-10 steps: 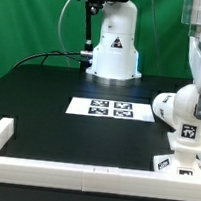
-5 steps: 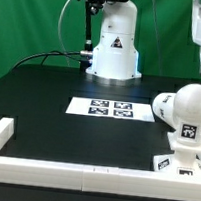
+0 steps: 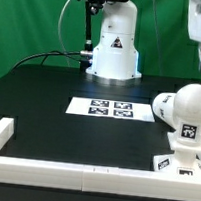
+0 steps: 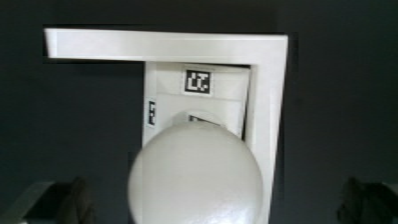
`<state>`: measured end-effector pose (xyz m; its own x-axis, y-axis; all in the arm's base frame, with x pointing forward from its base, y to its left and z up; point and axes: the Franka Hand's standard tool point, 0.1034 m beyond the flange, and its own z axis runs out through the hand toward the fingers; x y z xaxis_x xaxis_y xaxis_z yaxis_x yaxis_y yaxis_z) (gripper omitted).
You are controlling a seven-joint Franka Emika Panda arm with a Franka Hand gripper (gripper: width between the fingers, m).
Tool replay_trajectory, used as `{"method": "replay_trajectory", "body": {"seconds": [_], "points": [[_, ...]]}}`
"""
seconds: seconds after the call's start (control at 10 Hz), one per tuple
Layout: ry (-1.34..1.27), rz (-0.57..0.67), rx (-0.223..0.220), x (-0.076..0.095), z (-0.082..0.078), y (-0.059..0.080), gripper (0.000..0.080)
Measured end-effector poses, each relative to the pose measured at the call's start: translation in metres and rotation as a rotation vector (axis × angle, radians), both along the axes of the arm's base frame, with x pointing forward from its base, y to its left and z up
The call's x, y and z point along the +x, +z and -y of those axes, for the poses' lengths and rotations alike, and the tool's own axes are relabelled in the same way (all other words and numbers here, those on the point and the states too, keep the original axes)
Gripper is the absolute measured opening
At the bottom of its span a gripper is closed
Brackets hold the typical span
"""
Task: Assemble lamp
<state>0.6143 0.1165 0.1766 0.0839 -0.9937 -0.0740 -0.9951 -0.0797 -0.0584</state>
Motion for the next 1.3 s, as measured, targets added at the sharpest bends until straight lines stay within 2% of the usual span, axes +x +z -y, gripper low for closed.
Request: {"method": "replay_trajectory", "body": {"seconds": [0.2, 0.3, 0.7, 0.9, 1.1, 1.2, 1.3], "points": [[0.230, 0.020, 0.004, -0.013, -0.011, 0.015, 0.0698], [0.306, 0.016, 0.002, -0.018, -0.018, 0.018, 0.0698], [0.574, 0.036, -0.012, -0.019, -0.017, 0.015, 0.0698], [0.740, 0.021, 0.004, -0.037, -0.014, 0.018, 0.0698], [0.924, 0.024, 0.021, -0.066, -0.003, 0.020, 0.0698], [0.983, 0.031, -0.018, -0.075, -0.004, 0.017, 0.0698], [1.067, 0.037, -0.021, -0.074, -0.005, 0.016, 0.0698]]}}
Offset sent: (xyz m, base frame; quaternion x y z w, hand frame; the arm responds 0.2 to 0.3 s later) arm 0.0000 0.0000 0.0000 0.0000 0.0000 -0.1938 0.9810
